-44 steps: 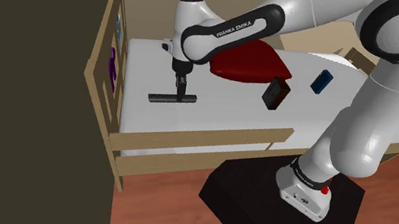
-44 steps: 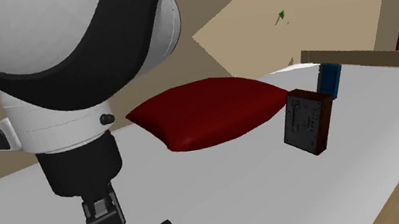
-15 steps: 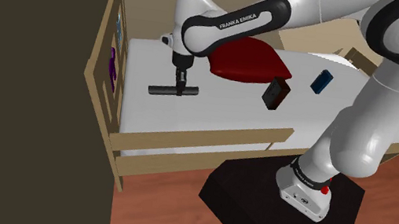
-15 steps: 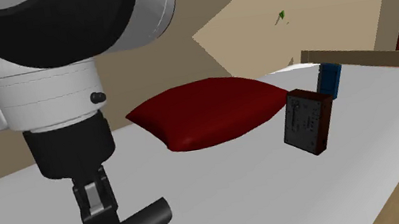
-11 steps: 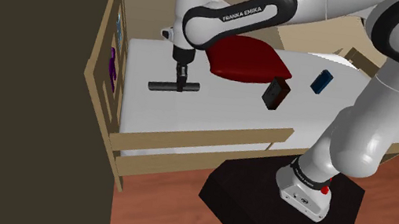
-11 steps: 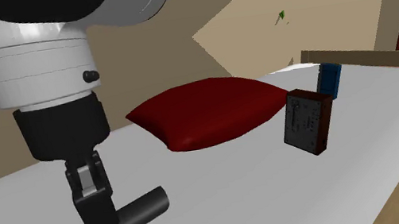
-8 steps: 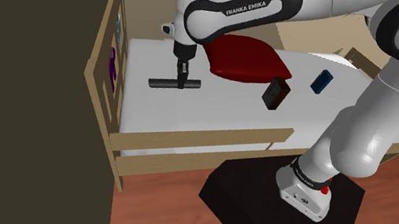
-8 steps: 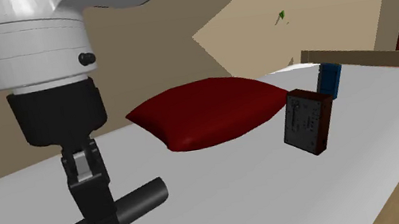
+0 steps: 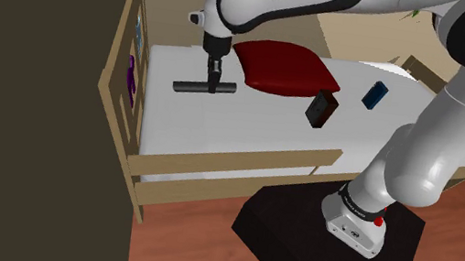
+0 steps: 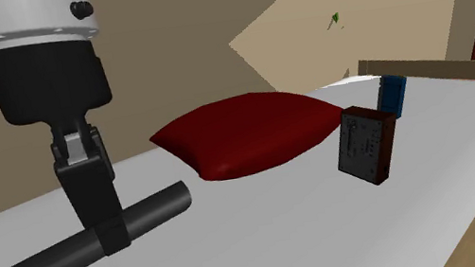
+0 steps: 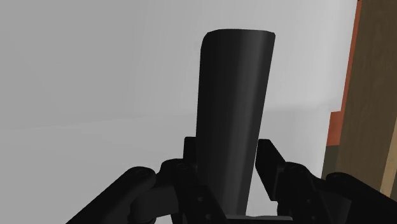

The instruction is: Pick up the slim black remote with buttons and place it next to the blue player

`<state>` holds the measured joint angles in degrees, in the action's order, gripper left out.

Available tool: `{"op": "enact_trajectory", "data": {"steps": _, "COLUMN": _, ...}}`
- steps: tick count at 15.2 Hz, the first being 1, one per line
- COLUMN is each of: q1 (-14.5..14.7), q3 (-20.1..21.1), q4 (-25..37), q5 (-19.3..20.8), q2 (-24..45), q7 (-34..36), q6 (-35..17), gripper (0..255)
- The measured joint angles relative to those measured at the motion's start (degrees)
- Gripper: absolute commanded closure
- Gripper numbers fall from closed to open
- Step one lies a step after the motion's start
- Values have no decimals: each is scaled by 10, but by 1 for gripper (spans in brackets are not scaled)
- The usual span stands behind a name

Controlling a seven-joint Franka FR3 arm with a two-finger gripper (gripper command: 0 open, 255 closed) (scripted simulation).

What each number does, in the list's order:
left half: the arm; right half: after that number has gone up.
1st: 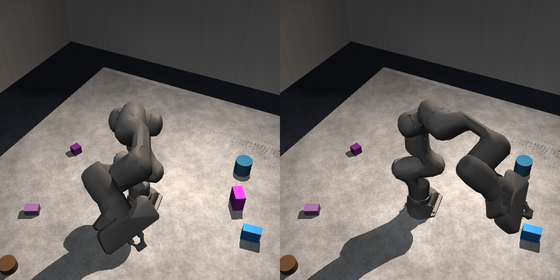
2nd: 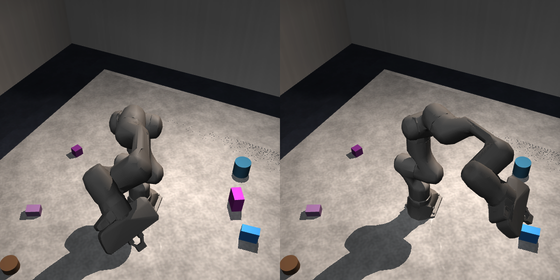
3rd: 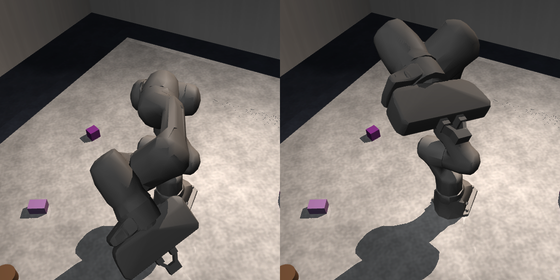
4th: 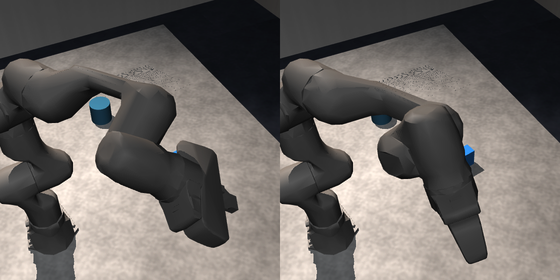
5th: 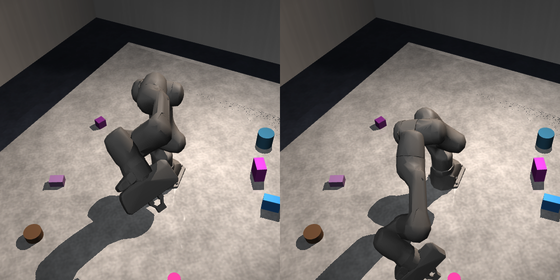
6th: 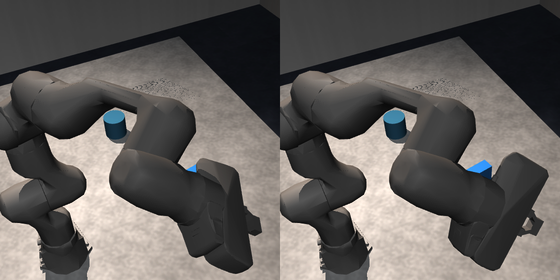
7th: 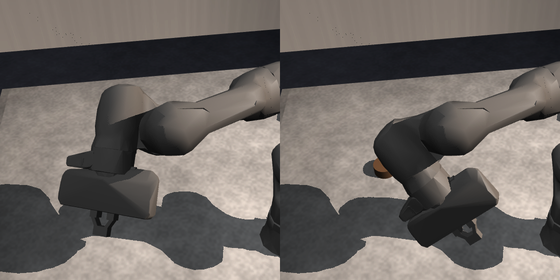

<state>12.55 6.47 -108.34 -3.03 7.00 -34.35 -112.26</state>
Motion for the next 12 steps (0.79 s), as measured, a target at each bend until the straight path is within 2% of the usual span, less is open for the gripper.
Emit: {"op": "enact_trajectory", "data": {"steps": 12, "q1": -1, "q3": 0, "q4": 67, "q5": -1, "q2": -20, "q7": 2, "q6": 87, "gripper": 255}}
